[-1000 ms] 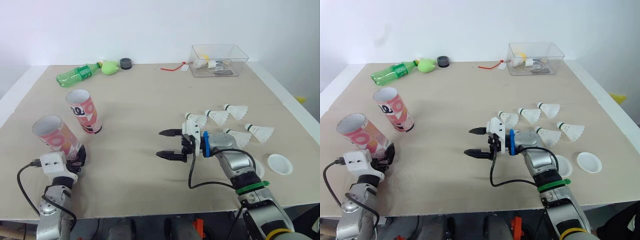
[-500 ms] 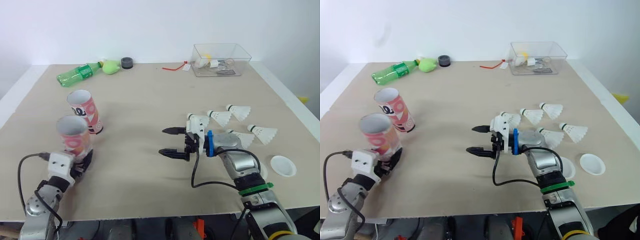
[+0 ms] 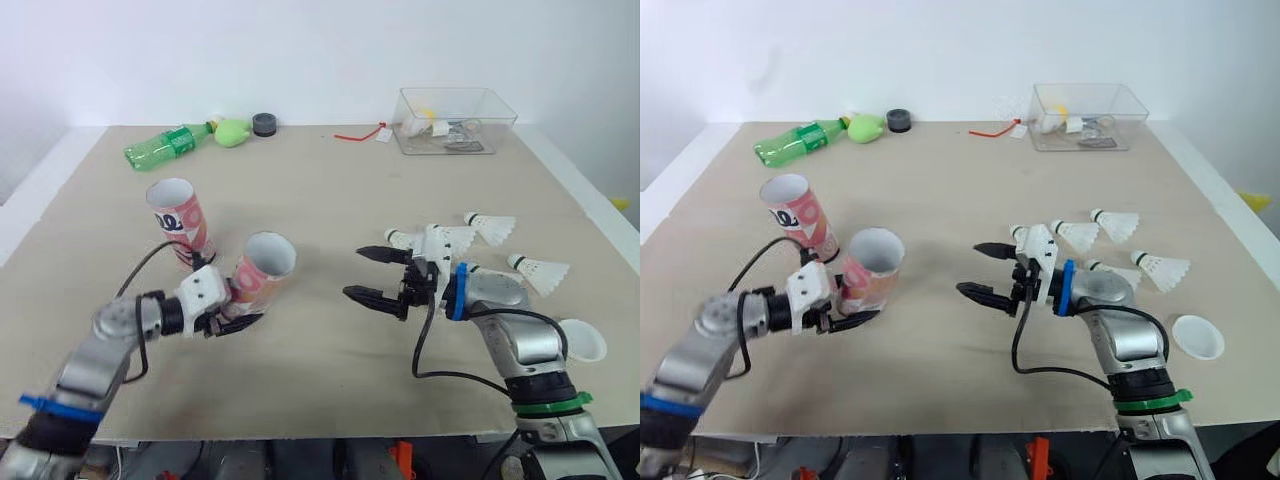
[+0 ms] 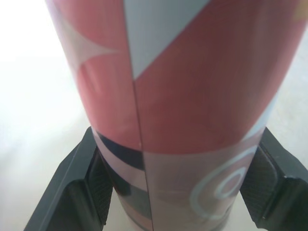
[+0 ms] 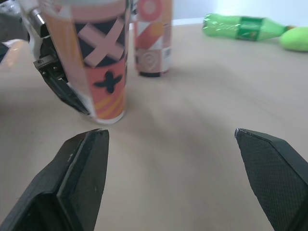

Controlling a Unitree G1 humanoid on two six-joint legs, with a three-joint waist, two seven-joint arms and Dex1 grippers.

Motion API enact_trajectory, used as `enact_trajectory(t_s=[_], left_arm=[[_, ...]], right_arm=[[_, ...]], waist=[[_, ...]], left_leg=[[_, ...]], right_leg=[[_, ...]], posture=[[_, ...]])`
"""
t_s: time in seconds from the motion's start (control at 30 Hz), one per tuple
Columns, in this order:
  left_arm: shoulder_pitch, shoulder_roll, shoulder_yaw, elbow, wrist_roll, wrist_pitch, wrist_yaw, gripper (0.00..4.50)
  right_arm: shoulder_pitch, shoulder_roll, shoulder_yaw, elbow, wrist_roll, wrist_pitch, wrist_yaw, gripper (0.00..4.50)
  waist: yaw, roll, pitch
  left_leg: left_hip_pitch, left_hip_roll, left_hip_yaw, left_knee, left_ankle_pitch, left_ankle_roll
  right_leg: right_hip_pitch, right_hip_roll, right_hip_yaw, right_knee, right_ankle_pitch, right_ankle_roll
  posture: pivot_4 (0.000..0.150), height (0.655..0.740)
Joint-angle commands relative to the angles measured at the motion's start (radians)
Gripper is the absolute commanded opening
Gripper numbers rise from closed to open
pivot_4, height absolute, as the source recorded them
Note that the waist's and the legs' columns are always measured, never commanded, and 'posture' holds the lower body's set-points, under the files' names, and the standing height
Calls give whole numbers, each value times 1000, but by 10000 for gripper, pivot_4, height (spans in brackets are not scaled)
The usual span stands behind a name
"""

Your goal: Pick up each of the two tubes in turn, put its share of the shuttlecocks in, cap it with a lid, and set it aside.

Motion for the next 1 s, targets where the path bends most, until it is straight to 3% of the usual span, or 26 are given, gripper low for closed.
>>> enact_trajectory(t_s=[0.03,0.2,0.4,1.0], left_arm=[[-78,-26,-152,118,41,-6,-168,30321],[-244,-90,-189,258,54,-19,-291,30321],[-311,-140,-223,305,70,-49,-398,30321],[-323,-293,-263,267,152,-101,-323,30321]], right_arm=[[1,-15,-40,-56,22,-11,-14,45000],[30,-23,-70,-87,31,-8,-46,45000],[77,-20,-74,-119,34,-9,-79,45000],[103,-74,-105,-118,30,-36,-71,45000]], waist=[[1,0,0],[11,0,0],[12,0,0],[14,0,0]], left_leg=[[0,0,0,0,0,1],[-1,-7,-4,1,-3,5],[-3,-16,-6,9,-10,17],[-13,-33,-14,27,-21,32]], right_leg=[[0,0,0,0,-1,1],[3,-5,-1,-1,-3,5],[8,-13,0,-2,-7,13],[14,-31,-6,-2,-9,30]], posture=[[1500,7400],[1500,7400],[1500,7400],[1500,7400]])
